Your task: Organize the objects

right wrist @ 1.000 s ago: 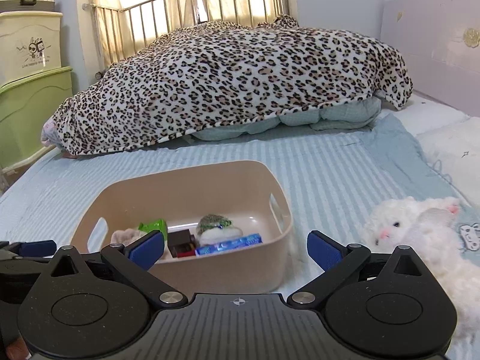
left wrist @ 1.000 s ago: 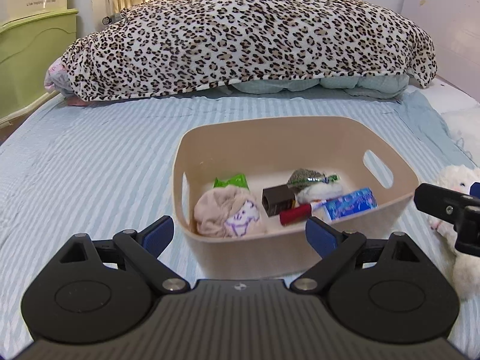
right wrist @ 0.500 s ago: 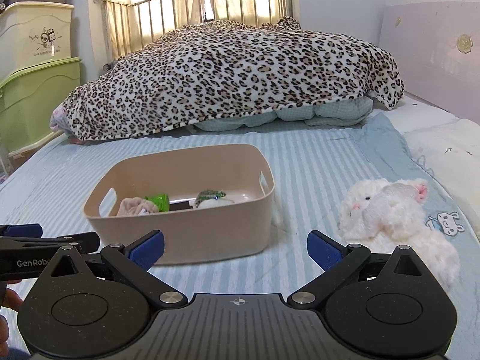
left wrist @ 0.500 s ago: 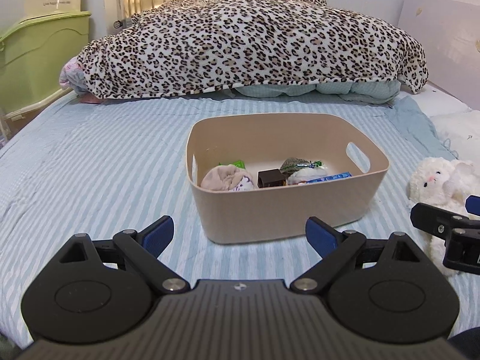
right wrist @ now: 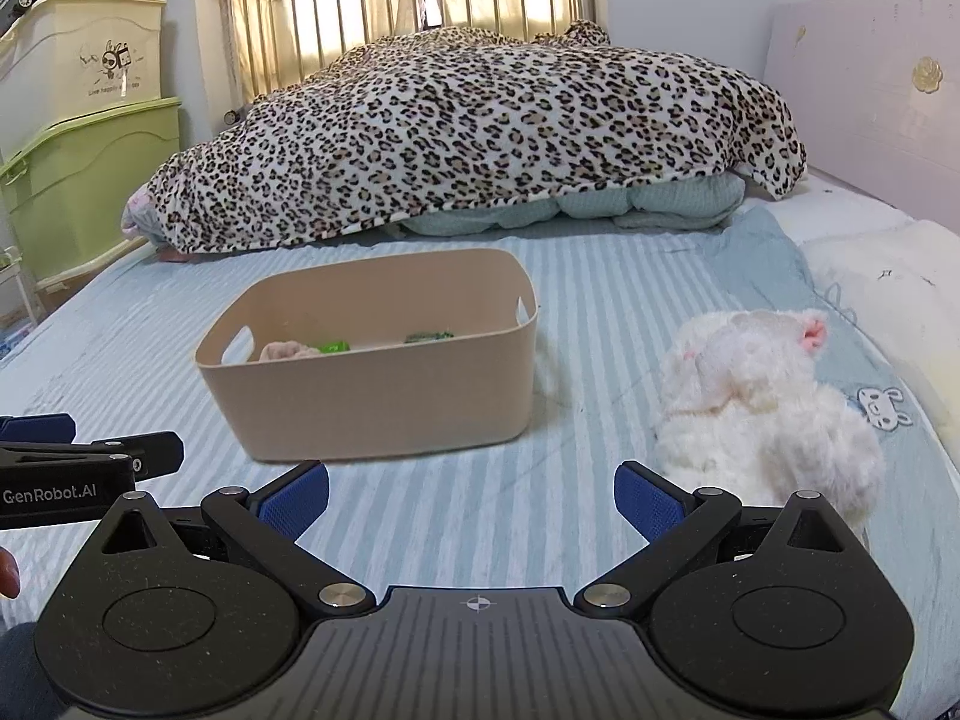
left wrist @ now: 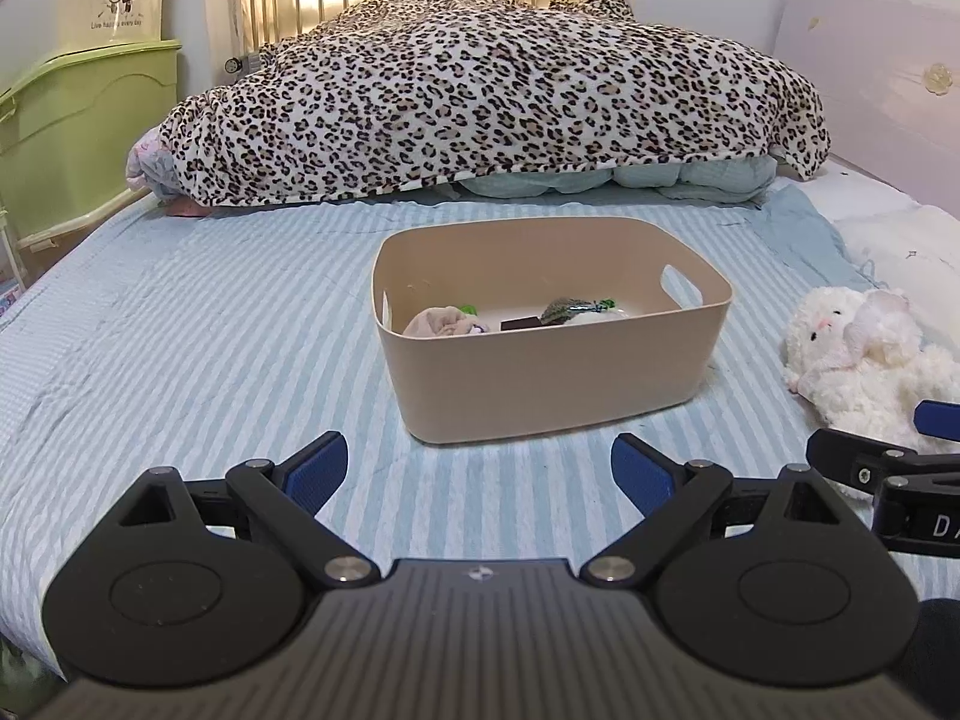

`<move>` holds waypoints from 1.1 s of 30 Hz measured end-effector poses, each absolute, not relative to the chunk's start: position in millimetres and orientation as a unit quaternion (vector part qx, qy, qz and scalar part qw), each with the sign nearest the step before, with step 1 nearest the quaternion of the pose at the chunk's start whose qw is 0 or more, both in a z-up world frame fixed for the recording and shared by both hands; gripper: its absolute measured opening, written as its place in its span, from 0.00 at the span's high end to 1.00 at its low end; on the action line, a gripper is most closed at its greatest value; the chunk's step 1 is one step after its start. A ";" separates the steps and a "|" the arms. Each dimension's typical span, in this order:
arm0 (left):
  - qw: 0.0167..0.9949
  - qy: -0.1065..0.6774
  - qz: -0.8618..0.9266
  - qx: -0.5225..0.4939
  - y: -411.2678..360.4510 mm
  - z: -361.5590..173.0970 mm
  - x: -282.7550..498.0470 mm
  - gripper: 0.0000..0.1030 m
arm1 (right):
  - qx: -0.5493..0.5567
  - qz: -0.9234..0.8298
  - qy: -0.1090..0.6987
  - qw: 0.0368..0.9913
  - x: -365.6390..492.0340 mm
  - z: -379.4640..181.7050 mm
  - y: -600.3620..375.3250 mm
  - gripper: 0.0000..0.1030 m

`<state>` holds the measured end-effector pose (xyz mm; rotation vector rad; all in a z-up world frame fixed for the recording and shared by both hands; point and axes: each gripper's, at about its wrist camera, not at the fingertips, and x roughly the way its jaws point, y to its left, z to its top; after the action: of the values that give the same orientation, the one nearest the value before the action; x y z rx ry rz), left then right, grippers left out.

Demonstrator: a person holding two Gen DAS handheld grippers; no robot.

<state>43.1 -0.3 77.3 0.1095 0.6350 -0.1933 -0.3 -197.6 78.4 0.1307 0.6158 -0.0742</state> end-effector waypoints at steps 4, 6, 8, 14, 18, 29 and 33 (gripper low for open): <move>0.943 0.314 -0.098 0.056 -1.1 77.1 36.1 0.08 | 0.062 -0.033 0.303 0.950 -10.6 79.9 -196.8 0.00; 0.943 0.315 -0.097 0.053 -0.6 76.3 32.6 0.08 | 0.061 -0.032 0.303 0.951 -15.0 80.6 -196.7 0.00; 0.943 0.316 -0.095 0.051 -1.3 75.4 28.6 0.08 | 0.060 -0.029 0.304 0.950 -19.4 80.7 -196.4 0.00; 0.943 0.313 -0.100 0.059 -1.3 75.3 14.6 0.08 | 0.064 -0.017 0.318 0.946 -28.3 77.8 -196.2 0.00; 0.942 0.313 -0.102 0.061 -1.0 75.9 7.1 0.08 | 0.063 -0.017 0.324 0.944 -33.8 75.7 -197.0 0.00; 0.943 0.311 -0.095 0.066 3.4 76.5 -7.5 0.08 | 0.058 -0.017 0.328 0.943 -45.1 75.0 -194.7 0.00; 0.943 0.313 -0.094 0.065 4.8 77.1 -9.0 0.08 | 0.052 -0.015 0.325 0.944 -47.4 77.5 -193.5 0.00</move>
<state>-9.0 4.8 77.1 0.1326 0.6392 -0.1926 -47.4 -193.5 77.5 0.1053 0.6629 -0.0316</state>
